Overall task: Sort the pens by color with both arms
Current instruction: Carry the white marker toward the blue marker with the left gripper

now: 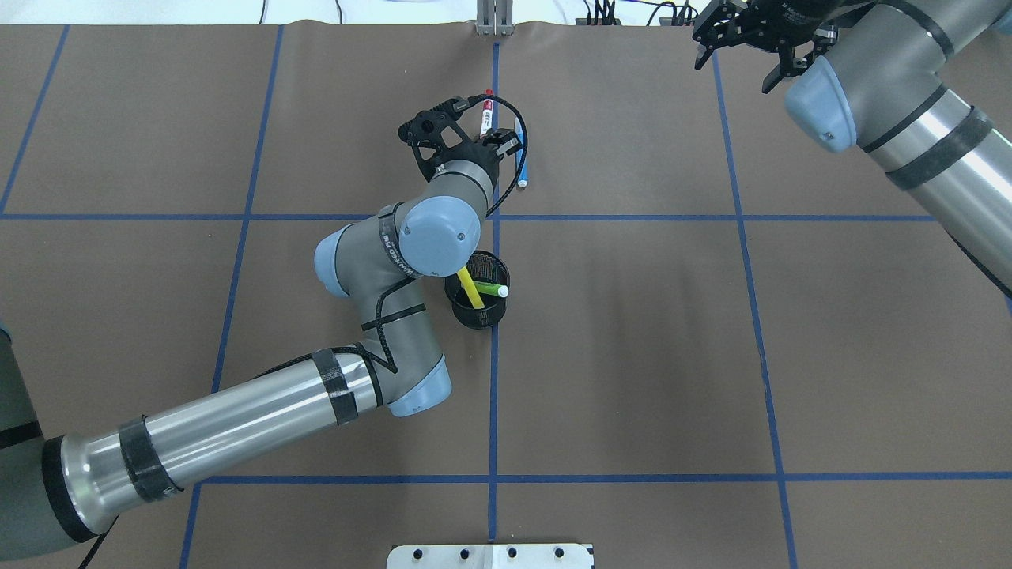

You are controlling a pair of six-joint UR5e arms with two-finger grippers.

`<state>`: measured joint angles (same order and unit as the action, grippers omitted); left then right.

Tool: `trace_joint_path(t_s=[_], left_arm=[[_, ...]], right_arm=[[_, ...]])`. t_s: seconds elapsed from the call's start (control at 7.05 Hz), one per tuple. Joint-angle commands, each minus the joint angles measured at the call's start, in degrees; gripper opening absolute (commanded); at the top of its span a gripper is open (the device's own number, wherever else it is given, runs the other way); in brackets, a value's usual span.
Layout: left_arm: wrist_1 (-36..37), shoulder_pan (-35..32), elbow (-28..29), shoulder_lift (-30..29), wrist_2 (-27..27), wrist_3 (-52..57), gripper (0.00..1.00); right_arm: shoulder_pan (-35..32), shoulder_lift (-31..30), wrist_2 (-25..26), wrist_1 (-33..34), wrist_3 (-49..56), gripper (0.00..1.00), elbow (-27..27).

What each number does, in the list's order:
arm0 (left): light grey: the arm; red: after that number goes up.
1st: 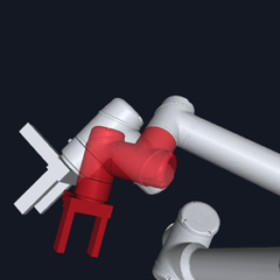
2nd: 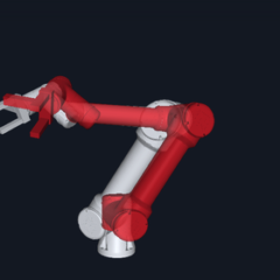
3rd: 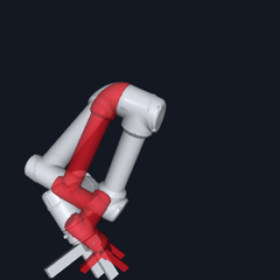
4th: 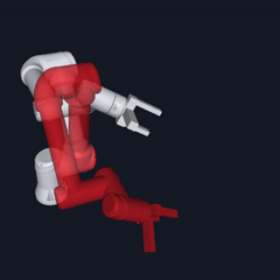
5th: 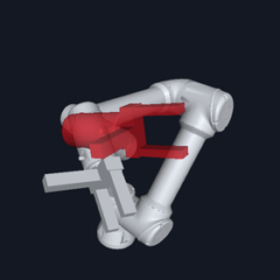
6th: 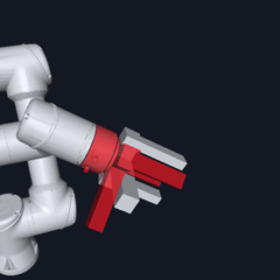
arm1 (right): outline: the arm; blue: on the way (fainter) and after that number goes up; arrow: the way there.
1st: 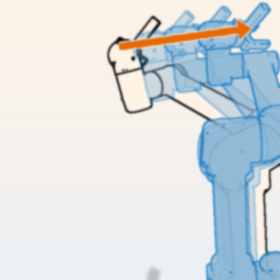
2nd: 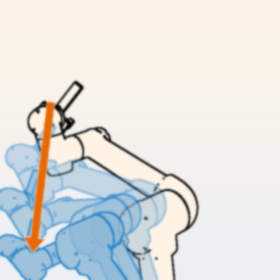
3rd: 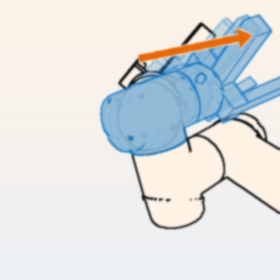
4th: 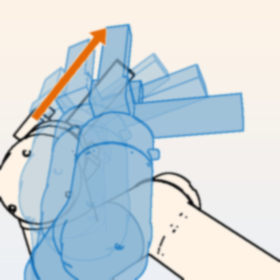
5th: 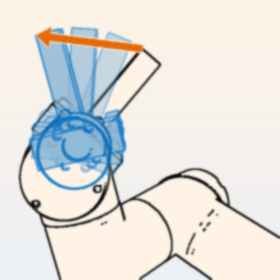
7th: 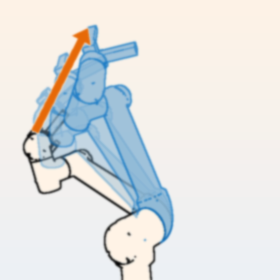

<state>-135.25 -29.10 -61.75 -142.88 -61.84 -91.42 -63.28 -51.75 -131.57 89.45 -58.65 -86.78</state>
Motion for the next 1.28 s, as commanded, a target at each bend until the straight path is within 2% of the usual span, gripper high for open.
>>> trace_joint_path(t_s=[0.0,0.43,0.57,0.71,0.85,1.13], left_arm=[[-0.2,0.0,2.2,-0.3,0.0,0.1,0.00],[-0.3,0.0,2.4,-1.7,0.1,0.0,0.00],[-0.3,0.0,2.8,-2.0,0.1,0.0,0.14],[-0.3,-0.1,2.8,-2.1,0.1,0.0,0.78],[-0.3,-0.3,2.8,-2.0,0.1,0.0,0.99],[-0.2,-1.9,1.2,-2.1,-0.6,0.1,1.00]], right_arm=[[0.0,0.1,0.1,-0.1,0.0,1.00,0.2],[0.2,0.1,0.3,-0.2,0.0,1.00,0.3],[0.3,0.2,0.3,-0.2,0.0,1.00,0.3],[0.2,0.2,0.3,-0.2,0.0,1.00,0.3],[0.3,0.2,0.3,-0.2,0.0,1.00,0.3],[0.4,0.3,0.4,-0.2,0.4,1.00,0.3]])
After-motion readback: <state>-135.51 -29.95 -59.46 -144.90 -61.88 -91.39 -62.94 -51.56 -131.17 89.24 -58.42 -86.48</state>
